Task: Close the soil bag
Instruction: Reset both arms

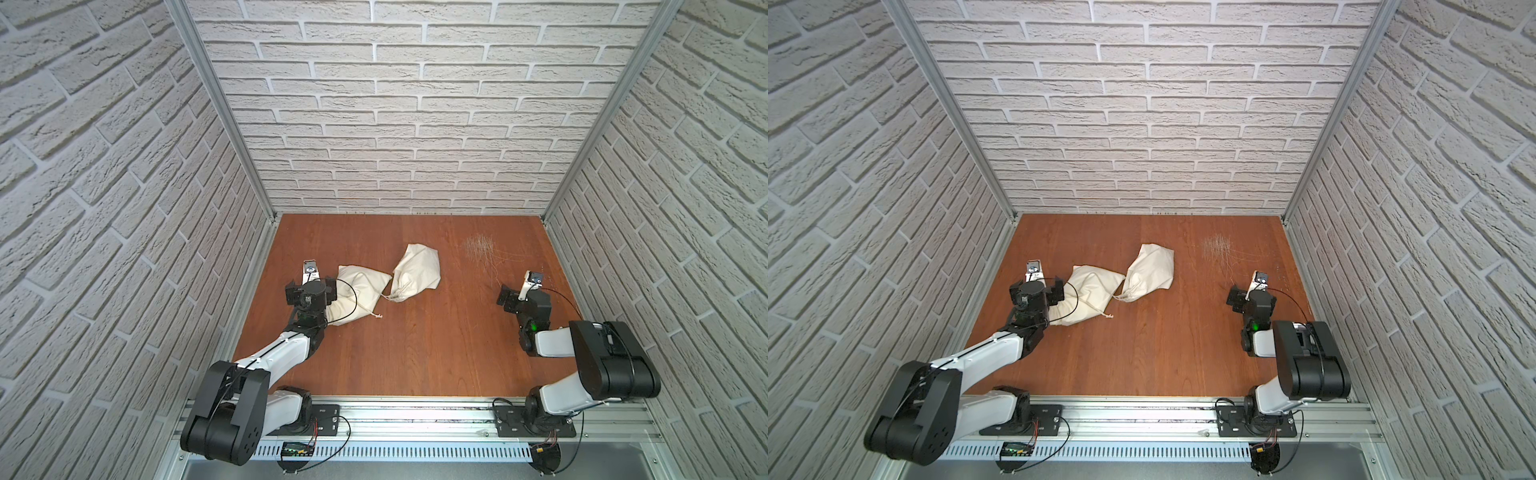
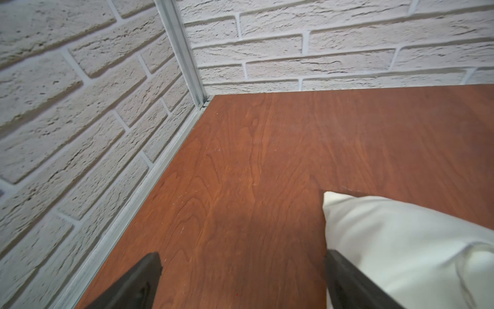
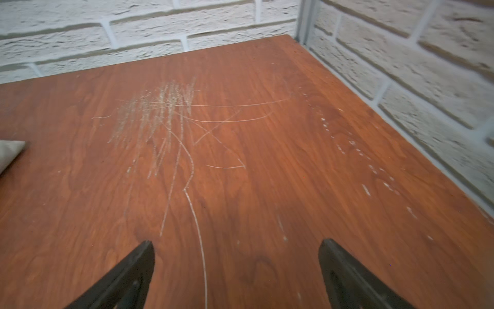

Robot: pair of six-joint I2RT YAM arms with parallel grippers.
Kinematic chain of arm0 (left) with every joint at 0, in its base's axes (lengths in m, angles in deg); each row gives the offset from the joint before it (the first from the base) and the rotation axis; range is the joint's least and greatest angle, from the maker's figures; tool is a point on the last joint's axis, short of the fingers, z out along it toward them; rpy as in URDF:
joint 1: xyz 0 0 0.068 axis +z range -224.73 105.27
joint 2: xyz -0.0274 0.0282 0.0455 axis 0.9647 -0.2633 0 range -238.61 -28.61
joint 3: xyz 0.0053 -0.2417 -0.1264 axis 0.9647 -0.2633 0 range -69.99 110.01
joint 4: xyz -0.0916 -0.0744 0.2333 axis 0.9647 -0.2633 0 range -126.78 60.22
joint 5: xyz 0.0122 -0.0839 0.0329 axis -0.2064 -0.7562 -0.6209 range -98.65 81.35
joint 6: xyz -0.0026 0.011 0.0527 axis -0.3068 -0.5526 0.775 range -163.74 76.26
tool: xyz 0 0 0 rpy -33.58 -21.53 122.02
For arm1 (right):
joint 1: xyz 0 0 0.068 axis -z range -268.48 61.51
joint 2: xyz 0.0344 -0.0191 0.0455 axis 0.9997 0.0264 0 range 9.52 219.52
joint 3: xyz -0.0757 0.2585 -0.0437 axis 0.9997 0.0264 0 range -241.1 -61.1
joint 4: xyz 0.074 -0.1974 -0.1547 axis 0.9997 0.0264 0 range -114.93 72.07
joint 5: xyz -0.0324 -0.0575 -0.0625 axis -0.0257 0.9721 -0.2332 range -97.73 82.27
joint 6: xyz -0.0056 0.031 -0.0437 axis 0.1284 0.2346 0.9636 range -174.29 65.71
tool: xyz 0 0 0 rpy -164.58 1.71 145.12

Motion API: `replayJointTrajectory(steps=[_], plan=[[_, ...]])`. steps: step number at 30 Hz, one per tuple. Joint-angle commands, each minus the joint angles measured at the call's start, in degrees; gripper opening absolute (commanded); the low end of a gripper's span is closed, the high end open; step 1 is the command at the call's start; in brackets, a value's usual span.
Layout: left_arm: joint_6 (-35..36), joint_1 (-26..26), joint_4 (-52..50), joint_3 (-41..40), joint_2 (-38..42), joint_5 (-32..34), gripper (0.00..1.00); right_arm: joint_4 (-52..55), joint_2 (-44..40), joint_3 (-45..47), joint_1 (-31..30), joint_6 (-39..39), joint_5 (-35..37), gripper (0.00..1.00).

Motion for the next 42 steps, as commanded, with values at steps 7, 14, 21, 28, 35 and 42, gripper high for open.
replayJointTrajectory(steps=[7,14,21,28,35,42], plan=[[5.0,3.4,15.9,-4.4,-5.2,-11.3,0.98,5.2,-0.4,-6.8,-0.9,3.0,-3.1,0.99],[2.3,11.1,24.4,-3.6,-16.0,-25.0,0.98,5.3,-0.5,-6.7,-0.9,3.0,-3.1,0.99],[-0.3,14.0,17.4,1.7,-18.8,-27.5,0.98,5.5,-0.2,-7.0,-1.0,3.1,-3.1,0.99],[-2.6,16.7,14.9,2.8,-19.1,-30.8,0.98,6.1,-0.2,-7.2,-1.2,3.4,-3.0,0.99],[-2.6,16.6,15.4,2.7,-19.1,-30.7,0.98,6.0,-0.2,-7.2,-1.2,3.3,-3.0,0.99],[-2.5,16.6,15.0,2.9,-19.2,-30.5,0.98,6.1,-0.2,-7.2,-1.2,3.4,-2.9,0.99]])
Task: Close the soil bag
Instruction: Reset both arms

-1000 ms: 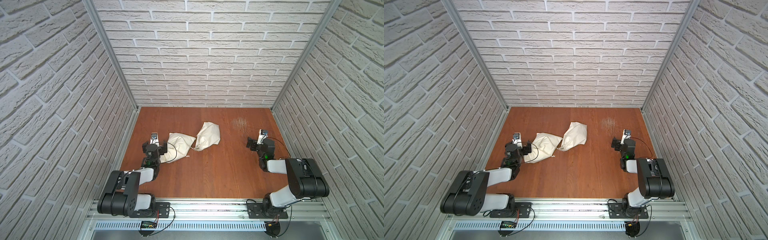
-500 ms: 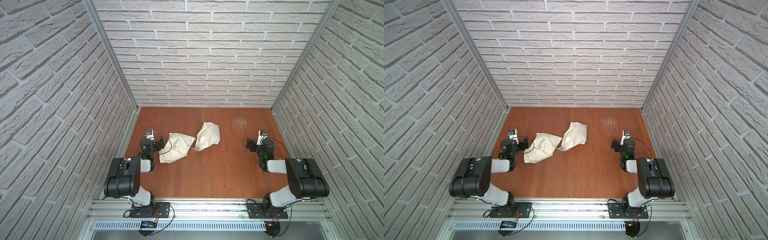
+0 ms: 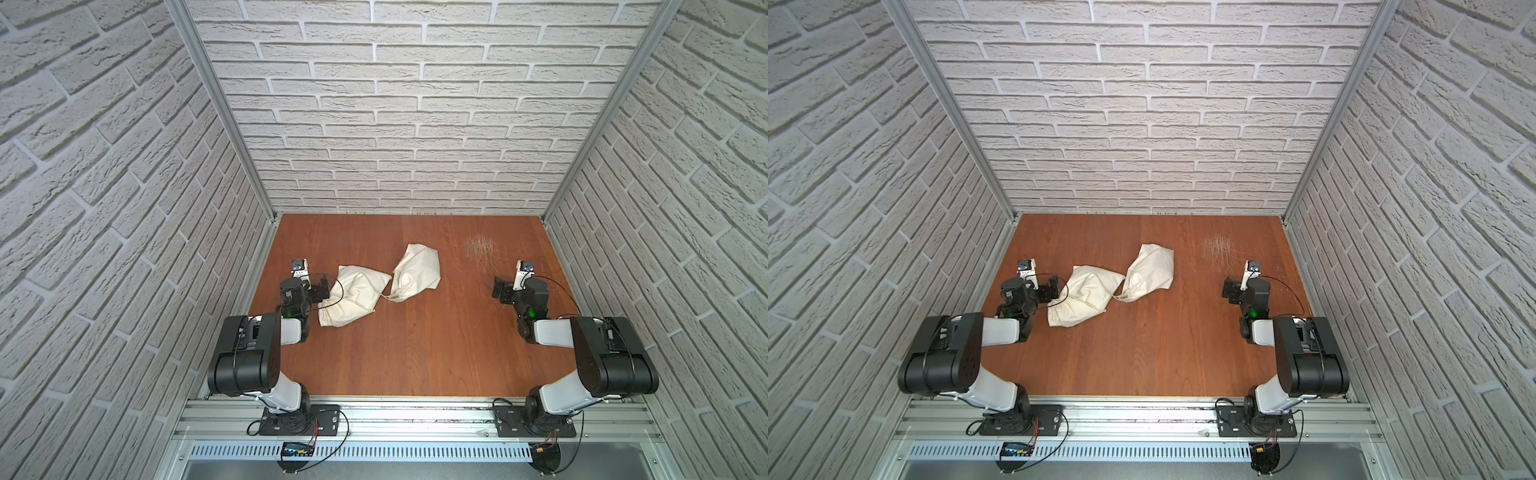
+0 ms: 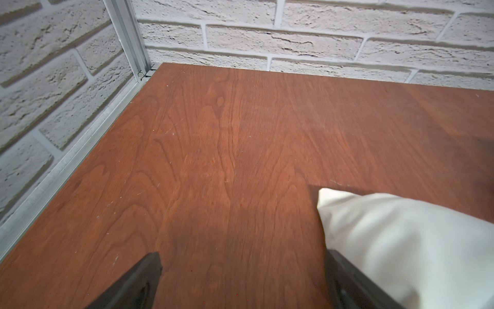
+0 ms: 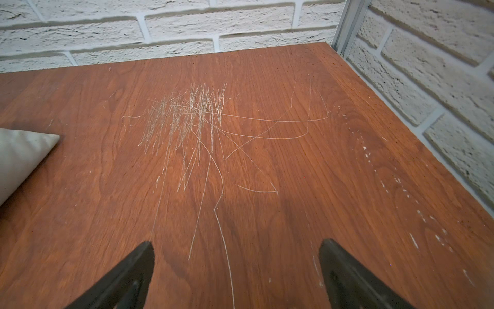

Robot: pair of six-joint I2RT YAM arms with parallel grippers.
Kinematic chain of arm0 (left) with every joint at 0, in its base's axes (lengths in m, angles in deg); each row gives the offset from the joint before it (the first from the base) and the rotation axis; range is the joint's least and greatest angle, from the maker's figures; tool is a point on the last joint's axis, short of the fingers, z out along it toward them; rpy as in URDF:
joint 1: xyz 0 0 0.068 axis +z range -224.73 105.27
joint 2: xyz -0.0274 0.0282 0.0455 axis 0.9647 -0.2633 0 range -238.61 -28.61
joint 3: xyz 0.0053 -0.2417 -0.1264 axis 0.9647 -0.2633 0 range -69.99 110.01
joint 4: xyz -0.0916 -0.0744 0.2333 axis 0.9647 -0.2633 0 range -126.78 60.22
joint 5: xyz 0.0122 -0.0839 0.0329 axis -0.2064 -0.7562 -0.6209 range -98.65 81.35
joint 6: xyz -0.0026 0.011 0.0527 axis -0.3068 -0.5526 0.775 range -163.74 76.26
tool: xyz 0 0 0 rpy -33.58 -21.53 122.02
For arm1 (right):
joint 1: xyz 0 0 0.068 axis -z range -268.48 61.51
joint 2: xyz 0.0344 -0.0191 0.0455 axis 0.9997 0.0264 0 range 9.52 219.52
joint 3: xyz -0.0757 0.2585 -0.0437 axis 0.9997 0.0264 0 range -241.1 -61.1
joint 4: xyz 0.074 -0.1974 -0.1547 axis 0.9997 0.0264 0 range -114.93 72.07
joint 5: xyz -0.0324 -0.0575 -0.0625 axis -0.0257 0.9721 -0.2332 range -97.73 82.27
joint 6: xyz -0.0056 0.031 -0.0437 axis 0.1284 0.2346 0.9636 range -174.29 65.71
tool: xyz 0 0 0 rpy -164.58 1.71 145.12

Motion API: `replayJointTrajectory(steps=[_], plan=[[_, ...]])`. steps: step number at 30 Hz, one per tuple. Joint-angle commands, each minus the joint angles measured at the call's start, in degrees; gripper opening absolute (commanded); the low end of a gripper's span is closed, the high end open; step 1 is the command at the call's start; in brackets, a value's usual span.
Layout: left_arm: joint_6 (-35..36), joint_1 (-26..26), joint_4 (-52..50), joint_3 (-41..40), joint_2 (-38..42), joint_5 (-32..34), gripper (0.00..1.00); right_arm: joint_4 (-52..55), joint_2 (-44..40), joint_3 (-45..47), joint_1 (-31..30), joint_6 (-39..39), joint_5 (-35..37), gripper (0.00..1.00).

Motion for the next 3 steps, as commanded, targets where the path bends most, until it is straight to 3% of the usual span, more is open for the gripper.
replayJointTrajectory(steps=[1,3], plan=[[-0.6,-0.2,0.8,0.3,-0.5,-0.8,0.98,-0.9,-0.3,-0.9,-0.5,0.5,0.1,0.99],[-0.6,-0.2,0.9,0.3,-0.4,-0.7,0.98,-1.1,-0.4,-0.8,-0.5,0.6,0.1,0.99]])
